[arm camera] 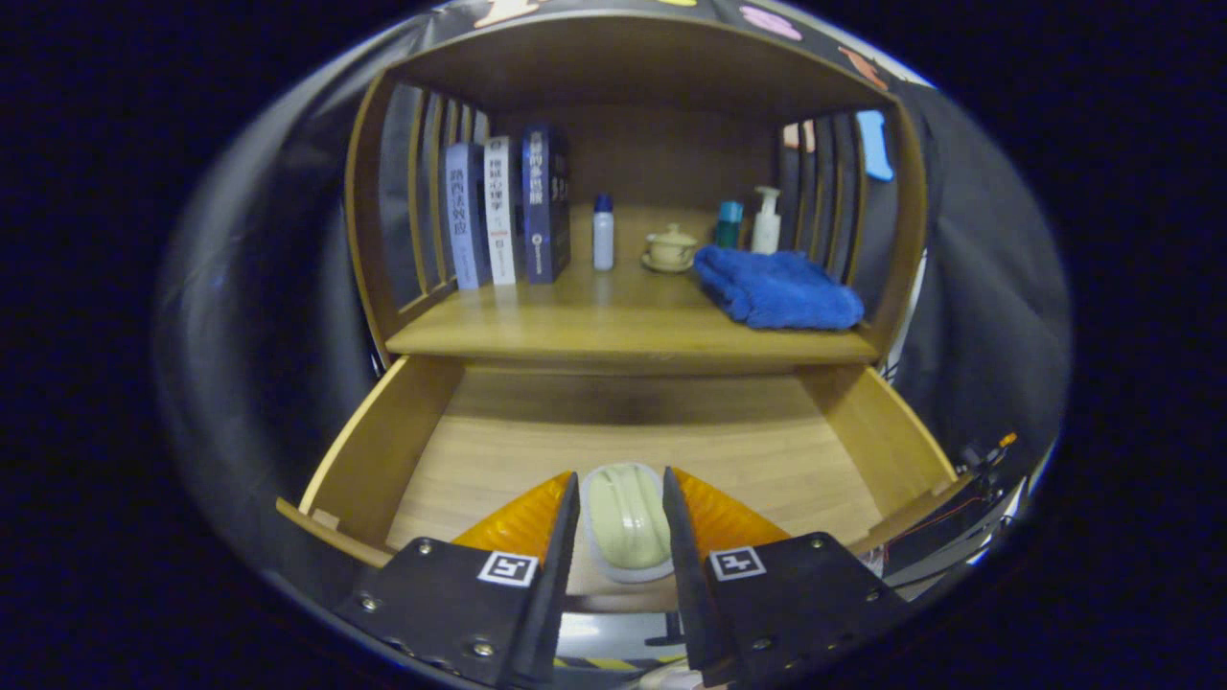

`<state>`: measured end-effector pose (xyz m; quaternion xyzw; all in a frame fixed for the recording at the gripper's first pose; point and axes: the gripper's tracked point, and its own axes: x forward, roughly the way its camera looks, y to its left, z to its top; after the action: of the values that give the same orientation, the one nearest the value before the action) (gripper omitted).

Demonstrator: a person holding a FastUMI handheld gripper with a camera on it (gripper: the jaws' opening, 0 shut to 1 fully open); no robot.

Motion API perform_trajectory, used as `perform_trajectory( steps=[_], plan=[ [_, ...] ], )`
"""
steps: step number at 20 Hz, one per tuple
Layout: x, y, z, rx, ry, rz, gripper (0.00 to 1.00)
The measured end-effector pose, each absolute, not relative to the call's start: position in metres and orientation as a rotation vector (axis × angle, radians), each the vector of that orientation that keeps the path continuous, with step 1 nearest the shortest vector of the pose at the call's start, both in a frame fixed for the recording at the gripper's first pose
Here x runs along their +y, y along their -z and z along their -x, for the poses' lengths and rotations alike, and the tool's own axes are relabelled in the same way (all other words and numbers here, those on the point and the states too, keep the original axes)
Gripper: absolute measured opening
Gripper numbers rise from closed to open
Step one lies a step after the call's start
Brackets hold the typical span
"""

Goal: Pull open the drawer, take out the items inside it, and place them on the countertop above the cabinet.

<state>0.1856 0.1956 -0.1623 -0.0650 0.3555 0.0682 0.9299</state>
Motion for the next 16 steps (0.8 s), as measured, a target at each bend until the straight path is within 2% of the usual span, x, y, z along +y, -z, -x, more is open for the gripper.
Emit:
perform_trajectory(
  steps=[6, 15, 16],
  plan=[
    [0.192, 0.201, -0.207, 0.927, -0.111, 0.174, 0.51],
    [0.183, 0.251, -0.204, 1.12, -0.11, 0.242, 0.51],
    [0.182, 0.251, -0.205, 1.133, -0.108, 0.252, 0.48]
  ],
)
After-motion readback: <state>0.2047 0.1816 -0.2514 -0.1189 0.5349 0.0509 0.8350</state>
